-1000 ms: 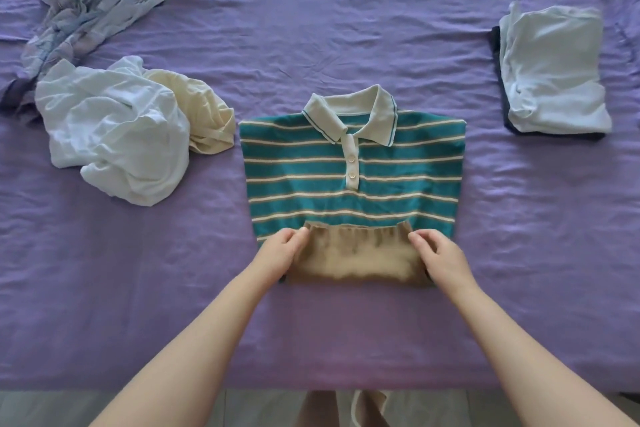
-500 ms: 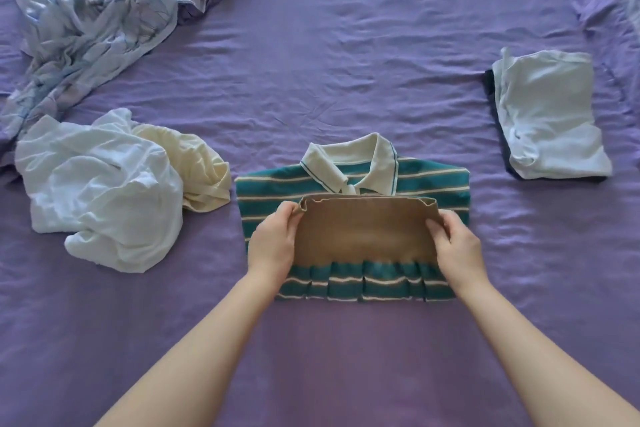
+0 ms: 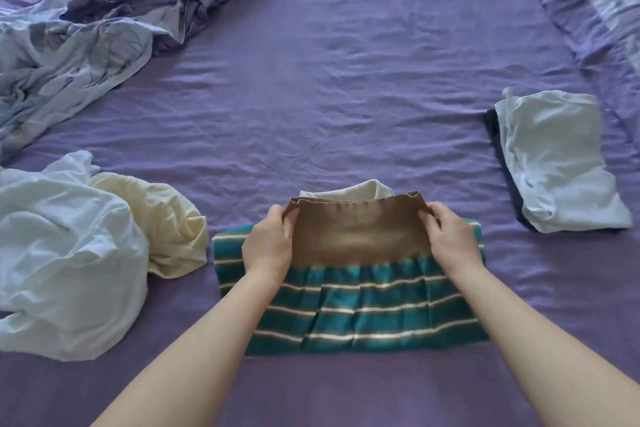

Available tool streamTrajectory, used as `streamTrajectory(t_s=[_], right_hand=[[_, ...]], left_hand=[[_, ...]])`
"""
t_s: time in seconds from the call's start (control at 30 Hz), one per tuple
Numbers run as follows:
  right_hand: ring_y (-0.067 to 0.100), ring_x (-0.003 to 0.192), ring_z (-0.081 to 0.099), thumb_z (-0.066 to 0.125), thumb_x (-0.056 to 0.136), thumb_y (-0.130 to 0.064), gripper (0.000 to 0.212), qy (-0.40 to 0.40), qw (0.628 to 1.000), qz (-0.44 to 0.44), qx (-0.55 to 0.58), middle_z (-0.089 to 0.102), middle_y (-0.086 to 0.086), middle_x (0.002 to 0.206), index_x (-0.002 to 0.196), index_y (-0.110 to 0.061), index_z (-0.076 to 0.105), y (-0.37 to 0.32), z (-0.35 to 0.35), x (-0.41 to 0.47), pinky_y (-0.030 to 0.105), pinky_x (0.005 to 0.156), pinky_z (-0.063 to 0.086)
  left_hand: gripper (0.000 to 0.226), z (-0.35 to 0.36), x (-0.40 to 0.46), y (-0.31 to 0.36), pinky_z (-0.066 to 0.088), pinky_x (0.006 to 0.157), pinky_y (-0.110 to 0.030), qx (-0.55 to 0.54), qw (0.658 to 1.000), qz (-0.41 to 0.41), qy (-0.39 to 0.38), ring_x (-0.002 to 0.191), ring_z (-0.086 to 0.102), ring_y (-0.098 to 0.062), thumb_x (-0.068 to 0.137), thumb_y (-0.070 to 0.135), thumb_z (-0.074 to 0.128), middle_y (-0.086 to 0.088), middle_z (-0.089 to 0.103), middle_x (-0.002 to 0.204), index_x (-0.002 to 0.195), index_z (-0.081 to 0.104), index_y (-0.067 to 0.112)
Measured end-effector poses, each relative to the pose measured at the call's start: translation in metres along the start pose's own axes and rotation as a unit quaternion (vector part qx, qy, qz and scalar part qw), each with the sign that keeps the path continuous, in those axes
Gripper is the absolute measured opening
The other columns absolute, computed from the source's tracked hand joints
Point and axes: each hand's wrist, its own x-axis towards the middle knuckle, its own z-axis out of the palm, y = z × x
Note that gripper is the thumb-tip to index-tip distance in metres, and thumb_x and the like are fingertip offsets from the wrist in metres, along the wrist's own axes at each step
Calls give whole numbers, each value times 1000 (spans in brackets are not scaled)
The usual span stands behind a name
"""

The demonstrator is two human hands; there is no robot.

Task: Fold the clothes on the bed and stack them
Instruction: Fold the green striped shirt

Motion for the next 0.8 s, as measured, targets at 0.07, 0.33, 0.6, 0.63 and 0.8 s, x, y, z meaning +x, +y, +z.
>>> streamTrajectory(t_s=[0.07, 0.33, 0.6, 0.63, 0.8], right_hand=[[25, 78, 56, 44, 98, -31, 20, -1, 1000, 0, 2, 64, 4, 84, 97, -19, 60, -1, 3, 5, 37, 66, 41], [26, 86, 55, 39, 96, -44, 37, -34, 997, 51, -49, 57, -2, 94, 122, -19, 43, -6, 18, -4, 35, 66, 38], [35, 47, 58, 77, 74, -15, 60, 3, 947, -111, -300, 66, 17, 94, 128, -2, 54, 18, 7, -80, 34, 37, 43], [34, 46, 58, 79, 72, -12, 61, 9, 939, -129, -317, 65, 17, 95, 127, -1, 55, 18, 5, -84, 32, 35, 42], [25, 81, 61, 47, 84, 3, 81, -157, 895, -106, -405, 25, 4, 147, 149, -29, 11, 29, 4, -90, 30, 49, 35]], left_hand=[[37, 1, 4, -1, 45, 60, -37, 6, 1000, -8, 7, 72, 59, -29, 99, 44, 29, -7, 64, 80, 92, 50, 14], [40, 3, -13, -14, 39, 64, -34, 1, 998, -60, -8, 90, 62, -30, 96, 49, 36, -5, 66, 100, 123, 40, 20], [73, -1, -85, -40, 47, 55, -36, 155, 987, -24, -32, 84, 61, -24, 90, 43, 54, -7, 52, 118, 150, 17, 22], [72, 0, -91, -42, 48, 55, -36, 174, 984, -15, -39, 83, 60, -23, 91, 43, 53, -7, 50, 119, 150, 17, 23], [60, 4, -101, -48, 45, 50, -32, 283, 952, 45, -110, 91, 56, -19, 93, 49, 46, -7, 36, 131, 146, 19, 43]])
